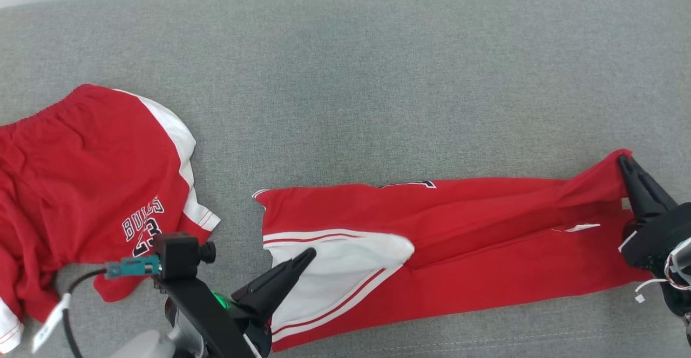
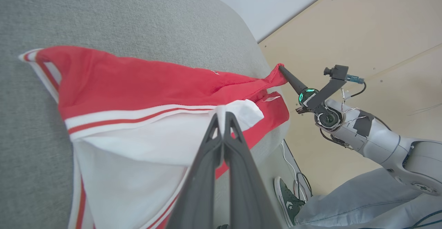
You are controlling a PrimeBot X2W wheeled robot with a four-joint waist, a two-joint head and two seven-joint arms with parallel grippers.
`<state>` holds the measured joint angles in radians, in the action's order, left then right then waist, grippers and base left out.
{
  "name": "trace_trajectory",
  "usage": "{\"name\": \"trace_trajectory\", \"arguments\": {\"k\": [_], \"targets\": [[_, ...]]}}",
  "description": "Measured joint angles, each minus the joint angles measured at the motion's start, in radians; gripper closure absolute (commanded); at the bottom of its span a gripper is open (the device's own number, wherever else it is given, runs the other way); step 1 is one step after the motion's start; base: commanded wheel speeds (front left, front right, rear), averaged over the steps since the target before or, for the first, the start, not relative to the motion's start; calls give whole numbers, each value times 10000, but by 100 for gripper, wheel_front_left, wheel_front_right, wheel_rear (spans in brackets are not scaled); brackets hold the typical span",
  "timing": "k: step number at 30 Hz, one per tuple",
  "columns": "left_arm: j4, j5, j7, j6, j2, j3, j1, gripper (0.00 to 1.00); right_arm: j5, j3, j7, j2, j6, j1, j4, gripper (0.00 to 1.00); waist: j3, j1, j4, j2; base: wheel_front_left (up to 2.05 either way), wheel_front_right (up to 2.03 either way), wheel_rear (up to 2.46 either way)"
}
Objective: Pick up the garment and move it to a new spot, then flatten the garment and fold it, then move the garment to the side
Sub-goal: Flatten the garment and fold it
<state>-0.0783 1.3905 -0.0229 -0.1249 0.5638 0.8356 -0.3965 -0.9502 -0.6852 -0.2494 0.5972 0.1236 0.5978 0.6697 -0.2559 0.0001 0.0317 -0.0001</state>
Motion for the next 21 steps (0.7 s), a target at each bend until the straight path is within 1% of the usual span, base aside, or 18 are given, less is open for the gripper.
{"name": "trace_trajectory", "arguments": {"k": [3, 9, 10, 14, 16, 18, 19, 20, 21], "targets": [[483, -393, 59, 0, -13, 408, -8, 100, 182, -192, 0, -15, 2, -15, -121, 100, -38, 0, 22, 0, 0, 0, 0], [1229, -583, 79, 0, -201, 800, -35, 100, 305, -447, 0, 102, 2, -28, -96, 100, -52, 0, 53, 2, 0, 0, 0], [1616, -675, 163, 0, -353, 1024, -46, 100, 477, -602, 0, 203, 2, -283, -81, 100, -27, 0, 49, 1, 0, 0, 0], [2000, -675, 307, 0, -433, 1195, -47, 100, 476, -602, 0, 330, 12, -752, -151, 100, 57, -1, 22, 2, 0, 0, 0], [2098, -675, 339, 0, -441, 1254, -47, 100, 476, -612, 0, 326, 12, -853, -125, 95, 95, 0, 21, 1, 0, 0, 0], [2230, -675, 341, 0, -443, 1398, -46, 100, 476, -625, 0, 328, 12, -930, -128, 82, 149, 0, 29, 2, 0, 0, 0], [2270, -675, 341, 0, -445, 1450, -45, 95, 477, -648, 0, 326, 12, -984, -128, 75, 168, -1, 33, 1, 0, 0, 0], [2314, -675, 341, 0, -445, 1490, -45, 80, 489, -685, 0, 314, 12, -1017, -109, 60, 189, -1, 39, 1, 0, 0, 0], [2345, -675, 341, 0, -443, 1534, -44, 64, 523, -685, 0, 293, 12, -1035, -96, 52, 214, -1, 46, 2, 0, 0, 0]]}}
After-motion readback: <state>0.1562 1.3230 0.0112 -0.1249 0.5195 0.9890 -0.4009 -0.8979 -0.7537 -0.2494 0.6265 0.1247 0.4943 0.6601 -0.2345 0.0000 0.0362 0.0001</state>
